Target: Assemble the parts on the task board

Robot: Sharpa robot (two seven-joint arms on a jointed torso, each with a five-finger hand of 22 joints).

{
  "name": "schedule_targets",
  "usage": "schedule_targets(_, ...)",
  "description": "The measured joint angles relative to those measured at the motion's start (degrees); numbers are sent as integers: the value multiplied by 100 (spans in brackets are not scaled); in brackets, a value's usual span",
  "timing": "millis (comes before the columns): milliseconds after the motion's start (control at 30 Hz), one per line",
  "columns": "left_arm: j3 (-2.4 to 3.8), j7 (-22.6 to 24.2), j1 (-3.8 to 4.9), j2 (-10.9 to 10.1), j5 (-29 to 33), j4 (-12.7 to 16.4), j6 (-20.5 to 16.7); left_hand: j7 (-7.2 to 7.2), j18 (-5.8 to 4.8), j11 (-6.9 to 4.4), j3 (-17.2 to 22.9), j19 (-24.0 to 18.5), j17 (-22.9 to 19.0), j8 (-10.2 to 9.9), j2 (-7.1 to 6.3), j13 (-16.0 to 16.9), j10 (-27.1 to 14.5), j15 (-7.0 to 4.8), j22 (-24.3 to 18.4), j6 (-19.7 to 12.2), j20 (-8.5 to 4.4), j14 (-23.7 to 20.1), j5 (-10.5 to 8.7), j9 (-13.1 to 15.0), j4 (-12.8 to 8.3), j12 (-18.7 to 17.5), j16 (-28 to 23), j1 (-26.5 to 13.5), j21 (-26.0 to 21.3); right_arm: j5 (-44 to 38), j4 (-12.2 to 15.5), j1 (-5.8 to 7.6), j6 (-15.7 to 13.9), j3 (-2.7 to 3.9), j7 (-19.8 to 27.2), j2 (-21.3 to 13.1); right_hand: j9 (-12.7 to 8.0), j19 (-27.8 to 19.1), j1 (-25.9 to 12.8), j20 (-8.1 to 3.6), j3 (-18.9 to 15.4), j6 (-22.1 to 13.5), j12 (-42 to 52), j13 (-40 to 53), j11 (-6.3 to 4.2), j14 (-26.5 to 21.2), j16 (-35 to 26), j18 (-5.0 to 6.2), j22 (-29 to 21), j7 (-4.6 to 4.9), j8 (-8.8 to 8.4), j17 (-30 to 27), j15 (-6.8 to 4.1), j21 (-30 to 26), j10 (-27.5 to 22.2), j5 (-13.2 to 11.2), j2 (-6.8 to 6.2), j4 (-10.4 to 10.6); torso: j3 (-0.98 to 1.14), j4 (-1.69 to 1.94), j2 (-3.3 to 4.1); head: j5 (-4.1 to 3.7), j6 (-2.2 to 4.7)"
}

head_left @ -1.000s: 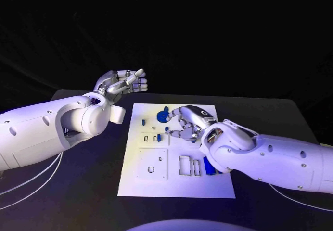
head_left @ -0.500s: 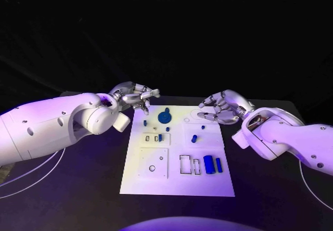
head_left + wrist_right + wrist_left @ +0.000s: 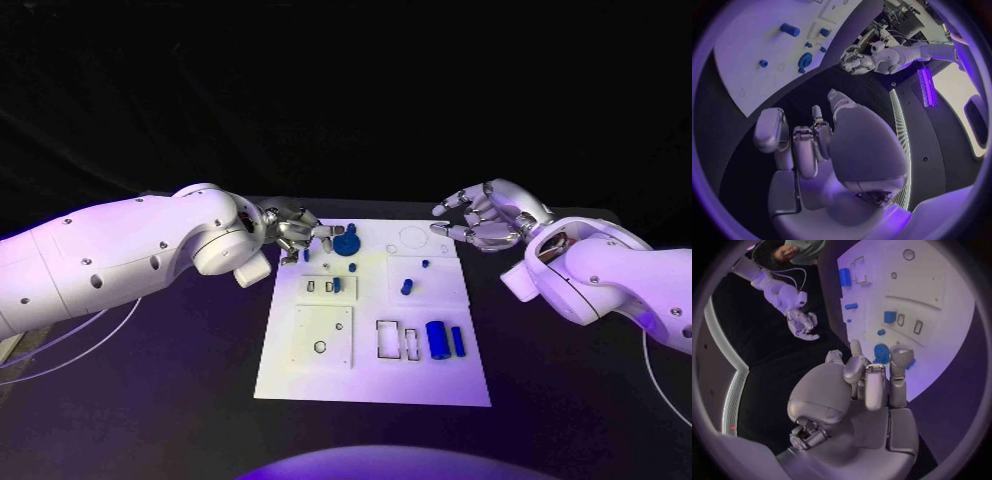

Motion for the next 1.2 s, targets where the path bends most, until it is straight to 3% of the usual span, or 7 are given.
schedule_targets(267, -68, -805, 67, 235, -696, -87, 638, 52, 1, -13, 0, -32, 0, 151, 135, 0, 8, -12, 152, -247, -28, -12, -1027, 805, 0, 234, 1, -292, 43, 5, -47, 3, 92, -5, 25, -27, 14, 0, -54, 0, 0, 0, 0, -1, 0, 0, 0, 0, -7, 0, 0, 0, 0, 0, 0, 45, -54, 0, 5, 6, -5, -12, -35)
schedule_targets(533, -117, -1244, 140, 420, -926, -204, 1071, 325, 1, 211, 0, -89, -1, -851, 297, 529, -61, 135, 212, -801, 115, 7, -1523, 295, 0, 221, -35, -204, 43, -15, -116, 3, 123, -11, -3, -28, 19, -63, -53, -3, 0, 0, -62, -1, 27, 0, -24, -1, -63, 0, 0, 0, 0, -106, -76, 92, -53, 0, 7, 13, 1, 1, -40)
schedule_targets(633, -128, -1327, 163, 477, -967, -246, 1171, 324, 1, 221, 1, -97, -1, -1026, 326, 613, -51, 175, 230, -800, 147, 7, -1562, 133, 0, 217, -35, -176, 43, -3, -216, 3, 107, -13, -1, -23, 41, -951, -79, 38, 162, -233, -1247, -1196, 59, -142, -704, 330, -1007, 40, -28, -361, 22, -1531, -1308, 121, -86, 2, 3, 13, 3, 4, -41)
schedule_targets(733, -137, -1384, 180, 526, -992, -285, 1251, 341, 2, 259, 1, -88, -1, -1091, 326, 650, -54, 175, 230, -784, 155, 8, -1594, 56, 0, 216, -35, -176, 18, 105, -340, 3, 76, -14, 37, -8, 7, -2457, 24, 258, 560, -674, -3600, -3258, 276, -2315, -3408, 404, -2121, 219, -15, -3102, 348, -3466, -2714, 155, -189, 13, 0, 9, 7, 7, -39)
schedule_targets(867, -154, -1445, 203, 605, -1015, -353, 1351, 353, 2, 259, 1, -88, -1, -1121, 364, 689, -54, 175, 248, -772, 155, 8, -1594, 0, 0, 216, -35, -137, 16, 507, -530, 4, 22, -14, 201, 25, -45, -3776, 107, 788, 946, -910, -5437, -5024, 373, -4223, -5683, 257, -3429, 256, 229, -4469, 1040, -5231, -2934, 189, -273, -155, -3, 9, 10, 8, -33)
schedule_targets(1000, -162, -1490, 216, 671, -1027, -416, 1417, 375, 2, 259, 1, -88, -2, -1178, 372, 694, -54, 175, 271, -702, 155, 8, -1553, -100, 0, 216, -35, -56, 16, 930, -648, 6, -15, -14, 421, 54, -143, -3815, 66, 1037, 1071, -978, -5927, -5938, 368, -4467, -6346, 320, -4140, 238, 412, -5109, 1147, -5854, -3011, 189, -232, -385, -3, 13, 14, 7, -35)
schedule_targets(1200, -176, -1536, 232, 785, -1031, -498, 1527, 364, 3, 259, 1, -68, -2, -1200, 406, 718, -54, 175, 310, -590, 176, 8, -1553, -171, 0, 209, -35, 42, 16, 1387, -718, 8, -42, -15, 721, 97, -265, -3785, -39, 1067, 1176, -1021, -6082, -6483, 373, -4452, -6647, 327, -4602, 219, 515, -5520, 1177, -6169, -3062, 188, -187, -562, -3, 12, 21, 18, -58)
